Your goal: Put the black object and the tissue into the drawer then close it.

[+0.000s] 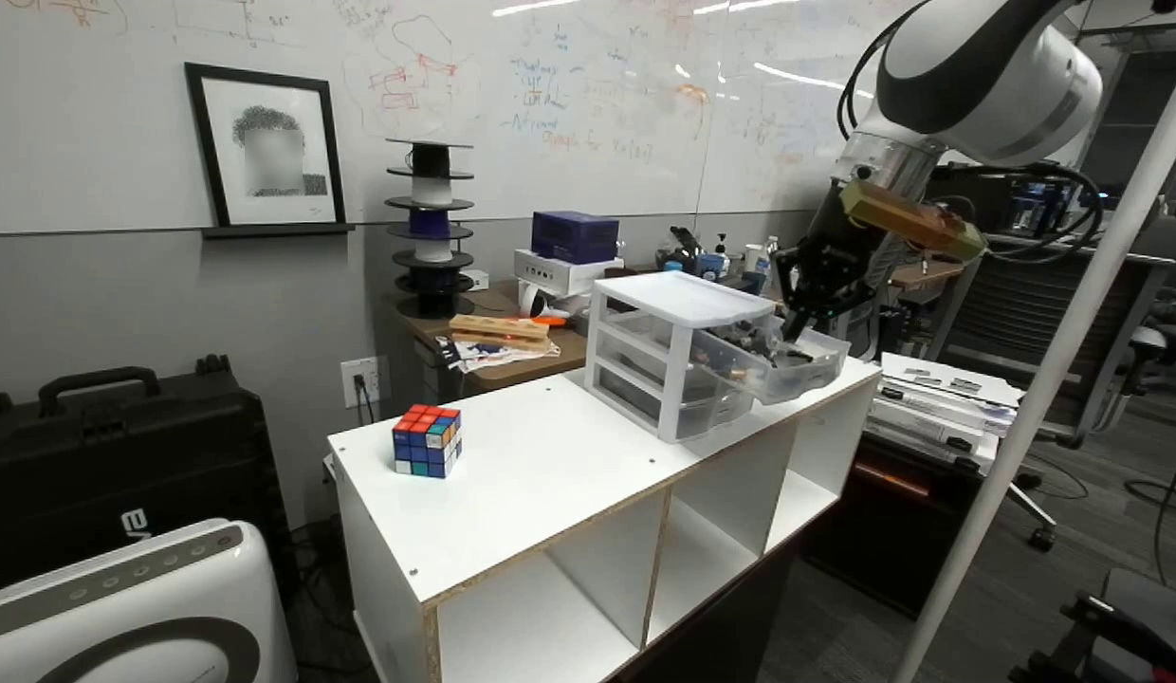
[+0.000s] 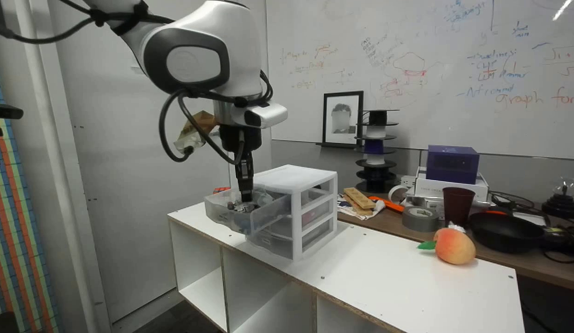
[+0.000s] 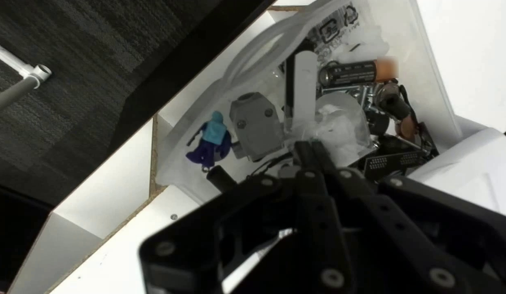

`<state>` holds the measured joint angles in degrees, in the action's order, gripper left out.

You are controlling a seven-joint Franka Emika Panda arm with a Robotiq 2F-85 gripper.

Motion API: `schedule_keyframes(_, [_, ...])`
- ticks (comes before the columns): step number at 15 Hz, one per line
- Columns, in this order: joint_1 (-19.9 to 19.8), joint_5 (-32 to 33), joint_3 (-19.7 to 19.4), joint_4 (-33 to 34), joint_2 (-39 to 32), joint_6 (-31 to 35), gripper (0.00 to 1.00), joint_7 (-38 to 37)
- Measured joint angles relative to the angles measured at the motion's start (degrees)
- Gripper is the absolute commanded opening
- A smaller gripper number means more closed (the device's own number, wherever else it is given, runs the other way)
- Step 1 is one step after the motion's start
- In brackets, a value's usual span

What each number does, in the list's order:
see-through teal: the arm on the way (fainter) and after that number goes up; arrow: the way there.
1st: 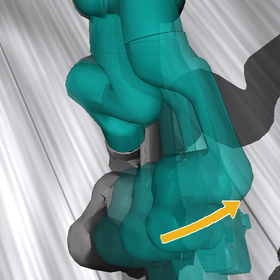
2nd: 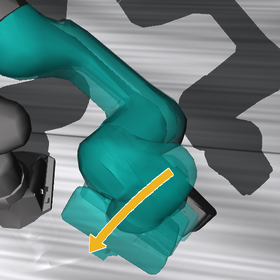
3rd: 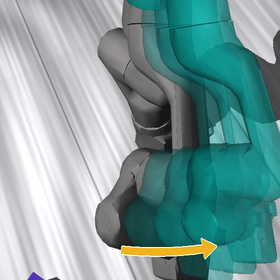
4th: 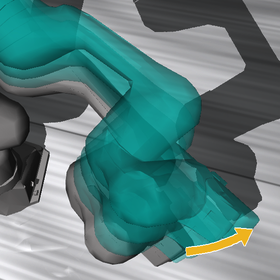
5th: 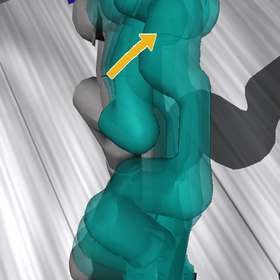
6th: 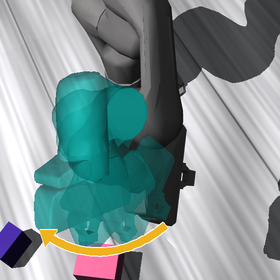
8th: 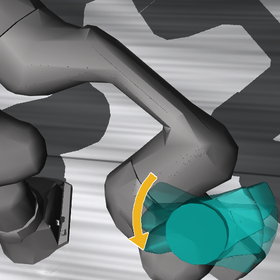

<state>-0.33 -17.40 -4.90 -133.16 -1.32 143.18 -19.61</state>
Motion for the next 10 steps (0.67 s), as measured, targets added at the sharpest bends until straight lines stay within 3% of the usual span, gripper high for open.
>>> schedule_keyframes(6, [0.21,4.07,1.35,4.2,-1.35,-3.42,0.72,-2.11])
schedule_keyframes(10, [1.5,17.91,3.54,5.33,3.05,-6.1,0.99,-13.39])
